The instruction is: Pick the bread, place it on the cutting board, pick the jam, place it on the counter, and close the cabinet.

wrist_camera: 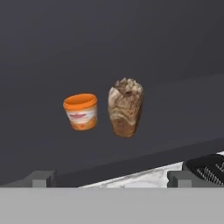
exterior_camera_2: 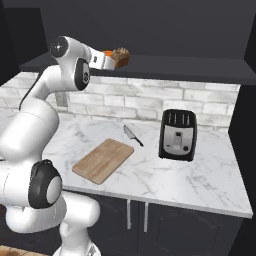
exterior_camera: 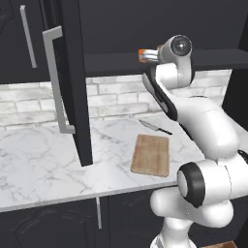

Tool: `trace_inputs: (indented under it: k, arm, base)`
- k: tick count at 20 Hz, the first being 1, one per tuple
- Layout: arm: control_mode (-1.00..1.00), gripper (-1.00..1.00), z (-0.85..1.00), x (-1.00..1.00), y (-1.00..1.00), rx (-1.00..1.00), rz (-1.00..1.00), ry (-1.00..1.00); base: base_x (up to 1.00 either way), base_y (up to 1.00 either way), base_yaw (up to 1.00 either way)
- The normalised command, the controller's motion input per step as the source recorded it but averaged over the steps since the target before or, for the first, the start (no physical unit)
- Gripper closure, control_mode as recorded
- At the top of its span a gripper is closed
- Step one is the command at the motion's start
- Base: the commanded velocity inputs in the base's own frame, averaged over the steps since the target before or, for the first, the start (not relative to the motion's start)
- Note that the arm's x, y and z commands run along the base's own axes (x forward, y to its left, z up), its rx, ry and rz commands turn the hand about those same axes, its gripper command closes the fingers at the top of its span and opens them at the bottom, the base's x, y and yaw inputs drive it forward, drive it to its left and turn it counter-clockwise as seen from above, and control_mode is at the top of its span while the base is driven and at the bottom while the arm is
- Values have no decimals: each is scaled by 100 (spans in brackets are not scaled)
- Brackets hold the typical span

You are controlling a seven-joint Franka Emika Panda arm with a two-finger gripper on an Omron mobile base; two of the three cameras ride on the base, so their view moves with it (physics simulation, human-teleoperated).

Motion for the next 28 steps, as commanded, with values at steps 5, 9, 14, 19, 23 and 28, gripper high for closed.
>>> trace_inputs:
  k: [5, 9, 14, 19, 23, 28]
  arm:
    - [-100, -100, 7, 41, -15, 8, 0, 7]
    - [-100, -100, 0, 41, -16, 5, 0, 4]
    - [-100, -100, 0, 33, -17, 1, 0, 0]
    - [-100, -100, -3, 29, -4, 0, 0, 0]
    - [-100, -100, -6, 28, -1, 0, 0, 0]
    - [-100, -100, -7, 26, -3, 0, 0, 0]
  base:
    - [0, 0, 0]
    - [0, 0, 0]
    - [0, 0, 0]
    - [0, 0, 0]
    - [0, 0, 0]
    - [0, 0, 0]
